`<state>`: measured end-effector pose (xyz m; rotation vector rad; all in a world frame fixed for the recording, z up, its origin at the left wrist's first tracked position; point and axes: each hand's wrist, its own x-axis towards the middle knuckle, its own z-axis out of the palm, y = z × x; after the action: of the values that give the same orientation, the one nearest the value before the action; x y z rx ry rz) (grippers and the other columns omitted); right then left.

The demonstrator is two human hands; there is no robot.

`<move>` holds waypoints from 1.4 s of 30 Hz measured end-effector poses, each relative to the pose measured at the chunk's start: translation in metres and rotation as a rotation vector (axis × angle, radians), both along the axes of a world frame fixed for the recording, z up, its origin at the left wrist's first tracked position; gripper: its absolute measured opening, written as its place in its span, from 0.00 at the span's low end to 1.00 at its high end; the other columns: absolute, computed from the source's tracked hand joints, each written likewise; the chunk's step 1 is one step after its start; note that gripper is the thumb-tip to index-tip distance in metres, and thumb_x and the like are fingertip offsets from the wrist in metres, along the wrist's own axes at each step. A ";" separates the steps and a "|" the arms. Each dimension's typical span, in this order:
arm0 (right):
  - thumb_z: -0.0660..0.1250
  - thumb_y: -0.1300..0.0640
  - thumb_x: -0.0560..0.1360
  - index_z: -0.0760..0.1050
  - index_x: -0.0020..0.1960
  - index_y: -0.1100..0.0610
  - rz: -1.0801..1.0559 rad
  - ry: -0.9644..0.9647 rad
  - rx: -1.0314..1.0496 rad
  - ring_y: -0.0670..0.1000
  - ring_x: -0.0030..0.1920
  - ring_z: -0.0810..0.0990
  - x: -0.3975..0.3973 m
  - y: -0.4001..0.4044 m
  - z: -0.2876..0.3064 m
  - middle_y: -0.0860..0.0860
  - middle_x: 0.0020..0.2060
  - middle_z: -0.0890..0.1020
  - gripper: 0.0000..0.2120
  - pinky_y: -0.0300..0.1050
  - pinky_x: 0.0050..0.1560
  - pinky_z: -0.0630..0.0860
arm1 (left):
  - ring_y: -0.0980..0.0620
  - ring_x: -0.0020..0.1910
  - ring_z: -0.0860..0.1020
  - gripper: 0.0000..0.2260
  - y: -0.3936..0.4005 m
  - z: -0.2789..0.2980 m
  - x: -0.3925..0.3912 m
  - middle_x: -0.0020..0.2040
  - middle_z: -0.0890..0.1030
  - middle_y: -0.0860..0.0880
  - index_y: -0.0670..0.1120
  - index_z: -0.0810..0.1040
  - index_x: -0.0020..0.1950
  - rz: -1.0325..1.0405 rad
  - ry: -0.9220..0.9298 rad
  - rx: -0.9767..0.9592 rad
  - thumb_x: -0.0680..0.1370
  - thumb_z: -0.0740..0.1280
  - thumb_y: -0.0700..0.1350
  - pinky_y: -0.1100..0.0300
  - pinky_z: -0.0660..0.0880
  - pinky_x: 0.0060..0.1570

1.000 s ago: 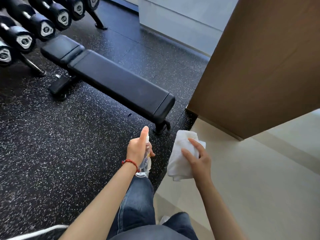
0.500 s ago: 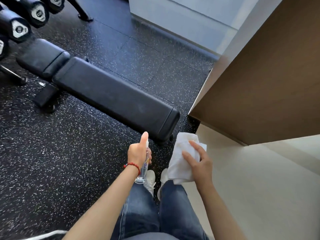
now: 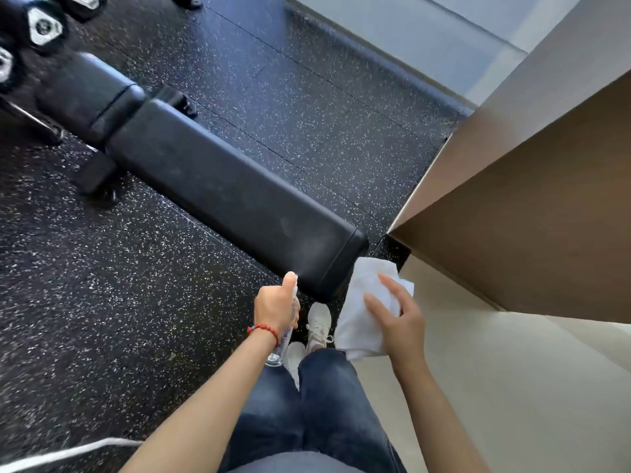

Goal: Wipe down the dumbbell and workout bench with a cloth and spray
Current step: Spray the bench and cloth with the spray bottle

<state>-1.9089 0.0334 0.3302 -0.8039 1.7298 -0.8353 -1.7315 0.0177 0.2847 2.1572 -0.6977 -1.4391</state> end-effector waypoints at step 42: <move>0.71 0.64 0.70 0.76 0.54 0.48 0.173 0.014 0.055 0.46 0.55 0.75 0.309 -0.223 -0.012 0.46 0.54 0.78 0.16 0.34 0.53 0.70 | 0.33 0.32 0.77 0.35 -0.164 -0.041 0.323 0.30 0.75 0.30 0.32 0.72 0.28 0.364 -0.040 -0.035 0.67 0.56 0.67 0.39 0.76 0.39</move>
<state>-1.6002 -0.1892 0.3179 -0.9098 1.6616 -0.6639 -1.4084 -0.1459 0.2432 2.1536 -0.3165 -1.1851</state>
